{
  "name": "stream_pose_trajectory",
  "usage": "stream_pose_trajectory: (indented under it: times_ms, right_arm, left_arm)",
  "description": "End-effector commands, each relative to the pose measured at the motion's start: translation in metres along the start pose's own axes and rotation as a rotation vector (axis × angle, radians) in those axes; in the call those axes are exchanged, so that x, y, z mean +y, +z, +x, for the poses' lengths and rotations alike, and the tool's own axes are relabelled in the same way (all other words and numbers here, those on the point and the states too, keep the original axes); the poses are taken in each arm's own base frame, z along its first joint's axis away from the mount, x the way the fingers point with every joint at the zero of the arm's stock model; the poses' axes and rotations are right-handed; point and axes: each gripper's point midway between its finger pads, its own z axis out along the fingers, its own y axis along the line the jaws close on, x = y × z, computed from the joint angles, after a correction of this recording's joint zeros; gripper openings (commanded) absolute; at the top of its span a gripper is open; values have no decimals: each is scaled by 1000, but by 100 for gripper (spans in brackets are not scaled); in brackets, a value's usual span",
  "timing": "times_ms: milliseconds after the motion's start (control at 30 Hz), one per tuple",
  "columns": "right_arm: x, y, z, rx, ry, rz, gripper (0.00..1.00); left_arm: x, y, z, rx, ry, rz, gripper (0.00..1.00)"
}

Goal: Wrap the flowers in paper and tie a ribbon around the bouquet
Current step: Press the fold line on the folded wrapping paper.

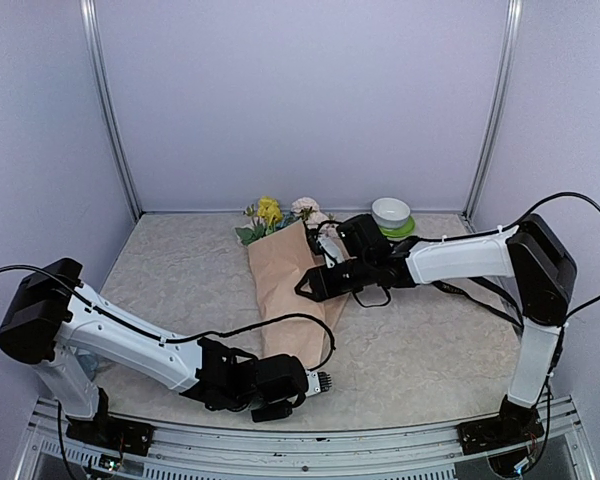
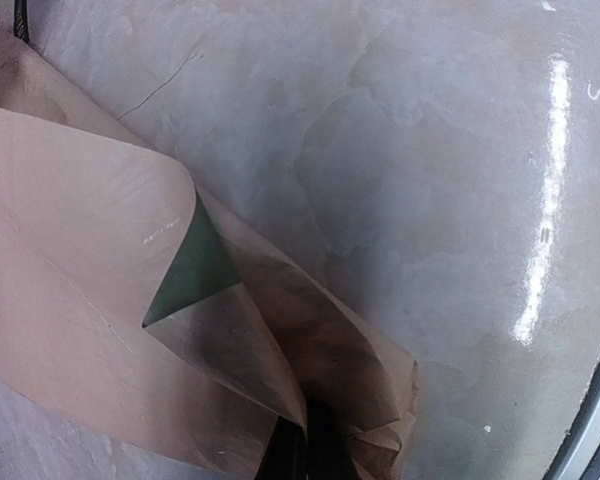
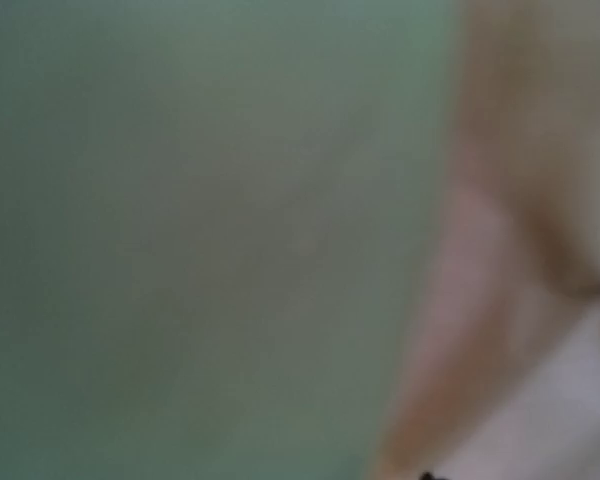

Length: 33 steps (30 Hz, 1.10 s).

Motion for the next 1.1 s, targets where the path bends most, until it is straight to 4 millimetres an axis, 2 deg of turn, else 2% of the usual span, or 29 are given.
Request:
stream_pose_trajectory:
  times_ms: [0,67,100,200,233,367,500,533,600,733,800,933,1000,1067]
  right_arm:
    - [-34,-6,-16,-30,58,191,50]
    - [-43,-10,-20,-46,76,222,50]
    - [-45,-12,-22,-53,79,224,45]
    - [-50,-13,-28,-77,87,202,9]
    - [-53,-13,-29,-83,92,192,1]
    - [-68,-13,-31,-111,173,141,0]
    - [-73,-4,-29,-107,195,102,0]
    - [-74,-1,-27,-101,198,97,0]
    - [-75,2,-22,-93,207,92,0]
    - [-75,5,-16,-90,223,81,0]
    - [-74,6,-13,-89,228,65,0]
    - [-73,11,-7,-76,242,52,0]
    - [-72,13,-5,-72,243,48,0]
    - [-71,13,-2,-69,245,49,0]
  left_arm:
    - [-5,2,-2,10,7,37,0]
    - [-6,2,-2,11,9,39,0]
    - [-6,2,-2,13,11,38,0]
    - [-7,2,0,27,20,44,0]
    - [-8,1,2,33,22,48,0]
    - [-17,-2,5,49,35,100,0]
    - [-29,-6,7,56,55,166,2]
    - [-32,-8,6,51,58,185,5]
    - [-41,-16,-1,26,54,250,18]
    - [-55,-43,-20,-44,48,369,42]
    - [-56,-58,-30,-72,41,409,48]
    - [-41,-83,-55,-177,10,446,48]
    - [-12,-80,-64,-225,-71,378,43]
    - [26,-69,-68,-245,-196,300,33]
